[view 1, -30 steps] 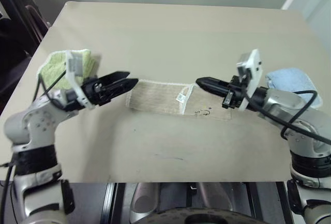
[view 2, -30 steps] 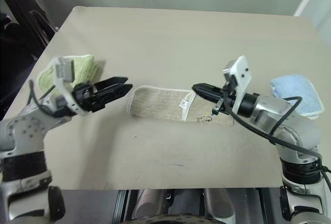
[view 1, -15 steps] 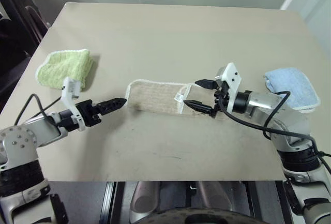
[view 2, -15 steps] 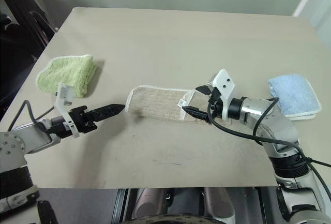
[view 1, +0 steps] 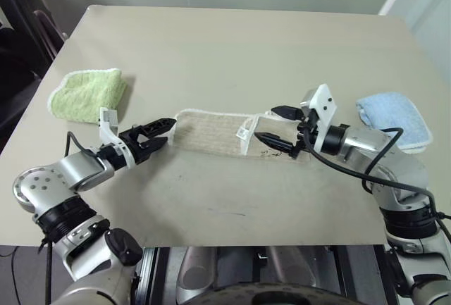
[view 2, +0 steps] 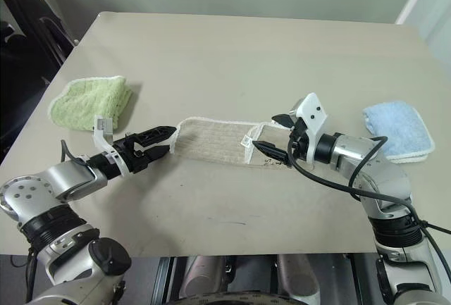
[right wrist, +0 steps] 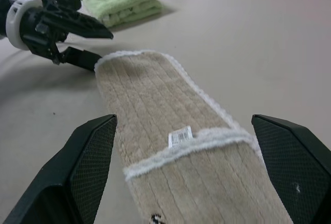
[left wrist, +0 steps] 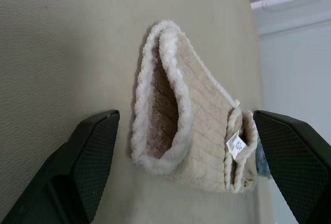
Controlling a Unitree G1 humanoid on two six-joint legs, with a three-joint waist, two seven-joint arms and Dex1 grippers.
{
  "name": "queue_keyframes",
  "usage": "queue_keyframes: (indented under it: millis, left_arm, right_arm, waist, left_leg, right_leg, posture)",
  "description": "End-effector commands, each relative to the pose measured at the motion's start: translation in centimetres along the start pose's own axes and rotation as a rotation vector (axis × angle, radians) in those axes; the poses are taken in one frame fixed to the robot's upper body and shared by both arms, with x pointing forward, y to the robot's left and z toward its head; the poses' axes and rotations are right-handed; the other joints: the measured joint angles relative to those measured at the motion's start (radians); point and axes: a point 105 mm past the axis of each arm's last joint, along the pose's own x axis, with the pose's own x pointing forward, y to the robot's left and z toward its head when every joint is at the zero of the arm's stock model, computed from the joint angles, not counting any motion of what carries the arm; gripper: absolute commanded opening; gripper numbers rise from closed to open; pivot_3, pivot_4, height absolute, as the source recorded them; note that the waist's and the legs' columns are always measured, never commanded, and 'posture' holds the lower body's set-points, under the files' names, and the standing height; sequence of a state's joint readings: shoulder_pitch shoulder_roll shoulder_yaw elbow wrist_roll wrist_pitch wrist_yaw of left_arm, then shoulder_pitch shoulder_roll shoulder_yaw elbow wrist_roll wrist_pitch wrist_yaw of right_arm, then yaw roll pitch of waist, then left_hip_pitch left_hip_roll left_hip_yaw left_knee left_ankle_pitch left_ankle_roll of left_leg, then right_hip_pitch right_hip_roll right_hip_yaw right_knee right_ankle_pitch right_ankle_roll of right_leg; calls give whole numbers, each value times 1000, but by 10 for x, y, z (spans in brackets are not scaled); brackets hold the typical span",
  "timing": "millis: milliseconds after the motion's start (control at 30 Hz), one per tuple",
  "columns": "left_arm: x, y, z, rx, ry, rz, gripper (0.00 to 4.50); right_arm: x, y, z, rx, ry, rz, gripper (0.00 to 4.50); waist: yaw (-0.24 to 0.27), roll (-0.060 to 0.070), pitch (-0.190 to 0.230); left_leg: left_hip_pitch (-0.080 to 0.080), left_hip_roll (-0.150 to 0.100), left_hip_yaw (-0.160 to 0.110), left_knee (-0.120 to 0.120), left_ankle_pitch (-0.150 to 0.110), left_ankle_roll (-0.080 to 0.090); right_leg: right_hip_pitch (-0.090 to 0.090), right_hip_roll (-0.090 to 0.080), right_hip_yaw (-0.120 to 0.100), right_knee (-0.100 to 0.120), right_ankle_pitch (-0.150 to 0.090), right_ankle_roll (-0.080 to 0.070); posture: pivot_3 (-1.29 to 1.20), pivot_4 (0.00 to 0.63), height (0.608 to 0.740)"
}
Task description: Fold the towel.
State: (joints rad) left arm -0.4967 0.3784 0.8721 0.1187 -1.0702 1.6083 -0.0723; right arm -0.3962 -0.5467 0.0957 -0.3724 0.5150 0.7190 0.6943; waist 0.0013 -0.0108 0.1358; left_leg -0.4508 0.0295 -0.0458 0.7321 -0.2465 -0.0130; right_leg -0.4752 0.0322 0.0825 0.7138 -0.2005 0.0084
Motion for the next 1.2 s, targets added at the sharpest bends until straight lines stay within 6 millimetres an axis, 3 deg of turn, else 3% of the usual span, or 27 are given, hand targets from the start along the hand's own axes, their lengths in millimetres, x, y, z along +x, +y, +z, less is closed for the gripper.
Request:
queue_keyframes:
  millis: [33, 433, 533, 900, 1133, 1200]
  left_arm:
    - [4, -2, -5, -7, 31, -12, 4500]
    - [12, -6, -15, 18, 105, -13, 4500]
    - [13, -8, -18, 22, 114, -22, 3914]
    - [14, -13, -15, 31, 104, -39, 77]
    - [13, -12, -10, 35, 88, -22, 32]
    - [13, -25, -10, 85, 132, -76, 32]
  right_arm:
    - [-5, 0, 13, -52, -34, -24, 4412]
    - [-8, -4, 11, -62, -25, -50, 4412]
    - [-9, -5, 11, -68, -23, -62, 4500]
    - [-11, -6, 10, -68, -23, -89, 4500]
    - [-13, -5, 9, -63, -17, -85, 4500]
    - [-17, -4, 12, -63, -28, -74, 4500]
  waist:
    - [0, 0, 0]
    - [7, 0, 0]
    - [9, -1, 0]
    - [8, -2, 1]
    - [8, -3, 2]
    - [8, -4, 2]
  left_leg:
    - [0, 0, 0, 0, 0, 0]
    - [1, -1, -1, 0, -1, -1]
    - [1, -1, 0, 0, -1, -1]
    - [0, 0, -1, 0, -1, -1]
    - [0, 0, -1, 0, 0, -1]
    - [0, 0, -1, 0, 0, -1]
  right_leg:
    - [0, 0, 0, 0, 0, 1]
    - [2, 0, 0, 0, -1, 2]
    - [2, 0, 0, 0, -1, 2]
    - [1, 1, 0, 0, -1, 2]
    - [1, 1, 0, 0, -1, 2]
    - [1, 1, 0, 0, -1, 2]
  posture:
    - [0, 150, 697]
    - [0, 150, 697]
    - [0, 150, 697]
    - [0, 150, 697]
    - [0, 150, 697]
    - [0, 150, 697]
